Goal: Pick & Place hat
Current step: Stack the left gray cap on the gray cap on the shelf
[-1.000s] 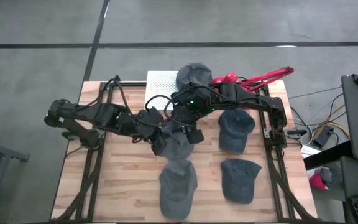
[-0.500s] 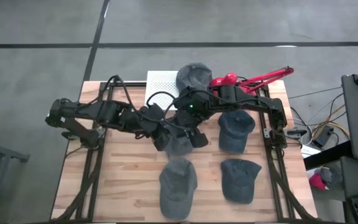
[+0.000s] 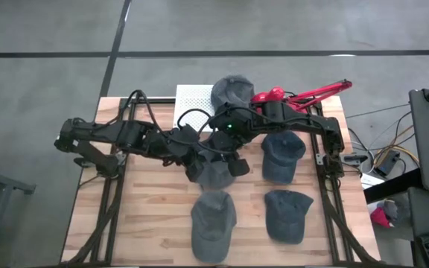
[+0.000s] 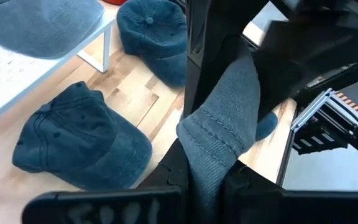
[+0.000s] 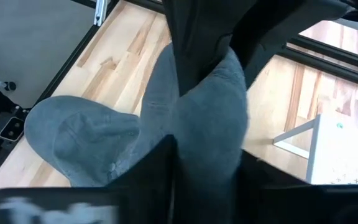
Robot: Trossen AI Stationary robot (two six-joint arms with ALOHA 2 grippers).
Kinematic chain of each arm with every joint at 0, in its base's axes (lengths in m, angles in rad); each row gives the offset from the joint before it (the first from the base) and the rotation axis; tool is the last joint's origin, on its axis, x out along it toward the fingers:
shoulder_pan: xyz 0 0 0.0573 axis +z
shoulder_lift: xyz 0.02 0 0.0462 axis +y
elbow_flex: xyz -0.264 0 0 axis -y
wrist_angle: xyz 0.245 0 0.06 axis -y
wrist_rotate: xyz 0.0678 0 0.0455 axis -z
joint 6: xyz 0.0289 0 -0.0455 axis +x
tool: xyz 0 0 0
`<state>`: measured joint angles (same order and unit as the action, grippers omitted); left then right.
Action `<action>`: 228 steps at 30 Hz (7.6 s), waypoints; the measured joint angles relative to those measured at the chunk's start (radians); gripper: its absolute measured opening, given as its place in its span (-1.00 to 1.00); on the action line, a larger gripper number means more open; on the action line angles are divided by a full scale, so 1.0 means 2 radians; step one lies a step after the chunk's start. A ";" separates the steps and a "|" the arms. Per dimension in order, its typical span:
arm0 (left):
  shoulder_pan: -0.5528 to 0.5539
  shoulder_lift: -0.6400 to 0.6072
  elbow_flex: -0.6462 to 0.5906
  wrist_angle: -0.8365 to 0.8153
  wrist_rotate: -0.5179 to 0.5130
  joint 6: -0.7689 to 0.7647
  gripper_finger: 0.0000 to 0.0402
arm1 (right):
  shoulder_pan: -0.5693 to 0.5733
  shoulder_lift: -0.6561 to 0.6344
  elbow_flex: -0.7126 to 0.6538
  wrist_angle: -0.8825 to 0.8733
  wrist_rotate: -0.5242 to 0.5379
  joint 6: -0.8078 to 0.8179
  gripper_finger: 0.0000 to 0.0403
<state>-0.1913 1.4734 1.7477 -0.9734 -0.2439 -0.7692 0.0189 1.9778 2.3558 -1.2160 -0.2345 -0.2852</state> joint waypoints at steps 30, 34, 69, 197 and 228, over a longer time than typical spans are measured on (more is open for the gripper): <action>-0.002 -0.053 0.000 0.043 -0.032 0.045 0.30 | -0.016 -0.038 -0.001 -0.058 0.001 -0.014 -0.96; -0.004 -0.058 0.000 0.032 -0.069 0.072 0.29 | -0.028 -0.068 -0.001 -0.056 -0.001 -0.004 -0.96; -0.004 -0.057 -0.117 -0.037 -0.107 0.149 0.30 | -0.343 -0.144 0.000 -0.031 -0.358 -0.001 -0.96; -0.004 -0.306 -0.518 0.405 -0.086 0.187 0.30 | -0.480 0.106 -0.002 -0.027 -0.272 -0.133 -0.09; -0.004 -0.306 -0.518 0.409 -0.086 0.188 0.30 | -0.471 0.025 0.000 -0.015 -0.186 -0.134 0.04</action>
<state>-0.2000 0.8619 0.7120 -0.1556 -0.4156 -0.3928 -0.9235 2.0281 2.3562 -1.2468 -0.6056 -0.5534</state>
